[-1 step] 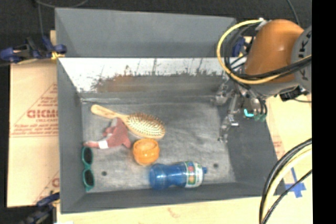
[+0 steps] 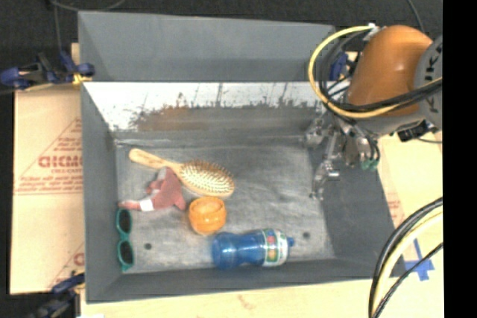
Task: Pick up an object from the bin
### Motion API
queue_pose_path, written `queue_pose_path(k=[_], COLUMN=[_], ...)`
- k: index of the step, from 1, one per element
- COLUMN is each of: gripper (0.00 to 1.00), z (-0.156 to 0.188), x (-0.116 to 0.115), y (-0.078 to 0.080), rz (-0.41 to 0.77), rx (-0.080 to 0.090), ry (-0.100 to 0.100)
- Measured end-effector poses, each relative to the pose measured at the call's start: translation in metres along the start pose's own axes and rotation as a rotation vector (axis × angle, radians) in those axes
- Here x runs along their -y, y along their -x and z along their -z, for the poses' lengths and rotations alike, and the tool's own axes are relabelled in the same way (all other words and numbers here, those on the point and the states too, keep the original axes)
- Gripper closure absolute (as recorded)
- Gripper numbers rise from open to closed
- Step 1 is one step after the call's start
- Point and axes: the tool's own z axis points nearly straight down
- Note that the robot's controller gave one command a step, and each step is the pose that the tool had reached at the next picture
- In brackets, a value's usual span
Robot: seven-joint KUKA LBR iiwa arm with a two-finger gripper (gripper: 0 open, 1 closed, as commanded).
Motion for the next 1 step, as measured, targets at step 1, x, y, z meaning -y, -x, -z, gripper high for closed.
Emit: queue_pose_path(k=[1], gripper=[0.00], z=[0.0396], x=[-0.0211], y=[0.0176], rz=[0.067], rx=[-0.003], ry=[0.001])
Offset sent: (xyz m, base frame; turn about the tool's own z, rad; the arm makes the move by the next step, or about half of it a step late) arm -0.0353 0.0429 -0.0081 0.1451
